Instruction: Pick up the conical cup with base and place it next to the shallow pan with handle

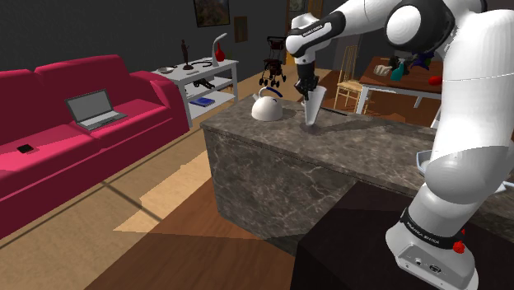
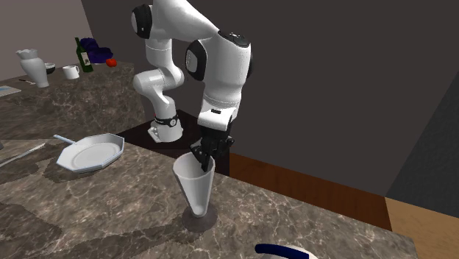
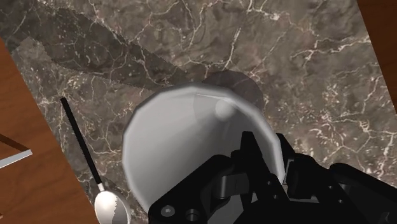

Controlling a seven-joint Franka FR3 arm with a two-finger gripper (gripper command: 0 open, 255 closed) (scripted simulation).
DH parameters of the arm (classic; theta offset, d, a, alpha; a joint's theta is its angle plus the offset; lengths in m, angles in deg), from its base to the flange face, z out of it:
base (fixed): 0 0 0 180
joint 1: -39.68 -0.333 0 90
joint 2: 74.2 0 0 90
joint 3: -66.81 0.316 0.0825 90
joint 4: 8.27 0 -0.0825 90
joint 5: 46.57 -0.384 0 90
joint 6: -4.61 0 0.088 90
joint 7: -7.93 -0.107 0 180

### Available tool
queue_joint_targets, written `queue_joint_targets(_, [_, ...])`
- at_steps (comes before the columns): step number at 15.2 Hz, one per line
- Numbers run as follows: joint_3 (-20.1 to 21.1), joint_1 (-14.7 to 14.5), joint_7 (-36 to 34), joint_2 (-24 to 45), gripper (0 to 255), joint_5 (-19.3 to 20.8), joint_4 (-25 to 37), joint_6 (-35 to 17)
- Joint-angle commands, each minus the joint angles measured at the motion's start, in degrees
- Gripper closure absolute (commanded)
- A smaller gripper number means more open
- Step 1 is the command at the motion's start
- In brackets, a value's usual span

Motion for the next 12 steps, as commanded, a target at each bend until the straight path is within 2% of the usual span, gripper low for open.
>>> queue_joint_targets(1, [0.0, 0.0, 0.3, -0.2, 255, 0.0, 1.3, 1.5])
queue_joint_targets(12, [-0.1, 0.0, 1.5, -0.9, 255, -0.1, 8.8, 9.5])
